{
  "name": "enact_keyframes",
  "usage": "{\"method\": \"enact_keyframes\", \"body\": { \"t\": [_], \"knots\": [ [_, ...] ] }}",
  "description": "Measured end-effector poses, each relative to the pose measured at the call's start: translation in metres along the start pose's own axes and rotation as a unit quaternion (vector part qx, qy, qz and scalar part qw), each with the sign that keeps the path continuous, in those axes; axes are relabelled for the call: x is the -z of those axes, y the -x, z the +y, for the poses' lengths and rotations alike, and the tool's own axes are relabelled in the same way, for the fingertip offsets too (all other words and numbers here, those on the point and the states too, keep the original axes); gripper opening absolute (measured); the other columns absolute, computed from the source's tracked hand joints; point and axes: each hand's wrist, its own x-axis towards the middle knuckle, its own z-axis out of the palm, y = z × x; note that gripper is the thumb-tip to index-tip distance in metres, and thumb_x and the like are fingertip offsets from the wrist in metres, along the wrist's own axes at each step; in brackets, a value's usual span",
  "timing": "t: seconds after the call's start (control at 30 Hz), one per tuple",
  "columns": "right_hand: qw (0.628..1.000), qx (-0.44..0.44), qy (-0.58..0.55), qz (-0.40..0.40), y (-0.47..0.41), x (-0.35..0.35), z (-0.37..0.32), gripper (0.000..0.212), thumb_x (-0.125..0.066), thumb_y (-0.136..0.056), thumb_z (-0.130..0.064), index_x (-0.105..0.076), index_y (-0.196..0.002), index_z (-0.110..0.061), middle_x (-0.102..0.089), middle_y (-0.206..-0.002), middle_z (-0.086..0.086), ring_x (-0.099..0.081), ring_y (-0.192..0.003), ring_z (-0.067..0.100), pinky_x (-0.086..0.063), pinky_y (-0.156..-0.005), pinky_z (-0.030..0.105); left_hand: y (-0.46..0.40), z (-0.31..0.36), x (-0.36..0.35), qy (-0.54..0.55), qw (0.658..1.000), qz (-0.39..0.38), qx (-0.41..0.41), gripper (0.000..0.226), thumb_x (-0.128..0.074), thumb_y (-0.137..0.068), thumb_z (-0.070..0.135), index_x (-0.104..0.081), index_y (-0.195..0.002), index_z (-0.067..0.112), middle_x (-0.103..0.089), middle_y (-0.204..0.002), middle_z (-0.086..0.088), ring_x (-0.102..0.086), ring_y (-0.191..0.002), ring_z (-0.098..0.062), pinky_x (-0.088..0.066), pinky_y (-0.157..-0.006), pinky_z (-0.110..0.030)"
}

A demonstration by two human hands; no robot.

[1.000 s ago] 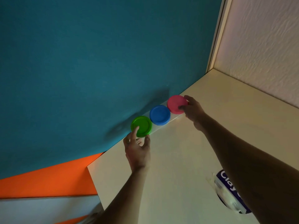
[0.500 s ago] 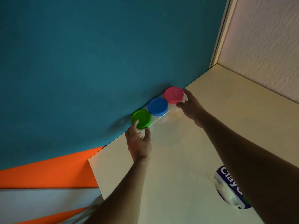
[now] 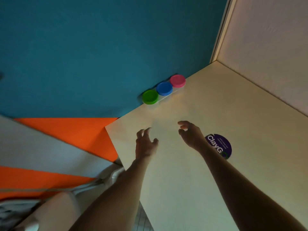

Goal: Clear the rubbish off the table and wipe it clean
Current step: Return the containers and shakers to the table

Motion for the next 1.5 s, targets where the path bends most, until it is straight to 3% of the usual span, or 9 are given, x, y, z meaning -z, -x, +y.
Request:
{"method": "enact_keyframes", "body": {
  "t": [0.2,0.43,0.57,0.63,0.77,0.9,1.2,1.5],
  "knots": [
    [0.995,0.028,0.083,-0.051,0.127,-0.030,0.017,0.039,-0.053,-0.093,-0.020,-0.057,-0.131,-0.027,-0.061,-0.127,0.002,-0.059,-0.114,0.020,-0.047,-0.097,0.034,0.102,-0.037,0.014,-0.034,0.998,-0.045,-0.018,0.059,-0.059,-0.092,0.029,-0.039,-0.148,0.031,-0.026,-0.155,-0.003,-0.045,-0.133,-0.029,-0.046,-0.104,-0.042],
    [0.984,0.079,0.140,-0.083,0.239,-0.076,0.019,0.038,-0.053,-0.093,-0.018,-0.059,-0.130,-0.025,-0.062,-0.126,0.003,-0.060,-0.115,0.018,-0.044,-0.094,0.028,0.211,-0.103,0.031,-0.051,0.998,-0.045,-0.009,0.055,-0.059,-0.087,0.032,-0.047,-0.141,0.030,-0.038,-0.148,-0.005,-0.050,-0.129,-0.027,-0.043,-0.107,-0.041],
    [0.976,0.105,0.152,-0.113,0.280,-0.108,0.012,0.037,-0.052,-0.094,-0.020,-0.059,-0.130,-0.026,-0.063,-0.124,0.002,-0.062,-0.109,0.018,-0.047,-0.093,0.030,0.259,-0.146,0.038,-0.063,0.998,-0.027,-0.006,0.055,-0.060,-0.089,0.030,-0.047,-0.142,0.028,-0.031,-0.156,-0.005,-0.034,-0.143,-0.026,-0.034,-0.115,-0.039],
    [0.972,0.107,0.160,-0.137,0.295,-0.124,0.007,0.038,-0.052,-0.093,-0.021,-0.058,-0.130,-0.026,-0.063,-0.125,0.002,-0.062,-0.110,0.019,-0.047,-0.095,0.031,0.281,-0.167,0.044,-0.062,0.998,-0.023,0.000,0.059,-0.061,-0.090,0.031,-0.043,-0.146,0.029,-0.028,-0.158,-0.005,-0.035,-0.143,-0.027,-0.038,-0.112,-0.040],
    [0.959,0.117,0.180,-0.184,0.319,-0.163,-0.004,0.040,-0.056,-0.092,-0.022,-0.057,-0.132,-0.025,-0.063,-0.127,0.005,-0.060,-0.115,0.023,-0.045,-0.097,0.031,0.324,-0.208,0.062,-0.061,0.995,-0.031,0.065,0.062,-0.062,-0.091,0.032,-0.036,-0.148,0.032,-0.028,-0.154,-0.004,-0.051,-0.129,-0.029,-0.048,-0.101,-0.042],
    [0.941,0.135,0.200,-0.239,0.332,-0.214,-0.023,0.041,-0.058,-0.092,-0.021,-0.056,-0.133,-0.020,-0.064,-0.129,0.007,-0.059,-0.117,0.023,-0.044,-0.099,0.031,0.358,-0.256,0.085,-0.047,0.988,-0.040,0.139,0.061,-0.059,-0.092,0.033,-0.034,-0.148,0.032,-0.029,-0.151,-0.002,-0.054,-0.125,-0.028,-0.048,-0.101,-0.044],
    [0.895,0.163,0.241,-0.337,0.352,-0.344,-0.092,0.042,-0.054,-0.095,-0.027,-0.050,-0.137,-0.027,-0.061,-0.127,0.001,-0.056,-0.113,0.016,-0.047,-0.100,0.038,0.378,-0.366,0.151,-0.003,0.966,-0.015,0.259,0.062,-0.054,-0.094,0.033,-0.028,-0.150,0.033,-0.029,-0.151,-0.002,-0.054,-0.124,-0.028,-0.045,-0.099,-0.040],
    [0.850,0.178,0.313,-0.384,0.335,-0.515,-0.187,0.043,-0.055,-0.093,-0.026,-0.050,-0.137,-0.024,-0.062,-0.125,0.005,-0.056,-0.117,0.022,-0.043,-0.101,0.033,0.336,-0.524,0.242,0.036,0.943,-0.015,0.331,0.061,-0.052,-0.094,0.034,-0.029,-0.151,0.030,-0.031,-0.150,-0.004,-0.051,-0.127,-0.030,-0.046,-0.101,-0.044]
  ]
}}
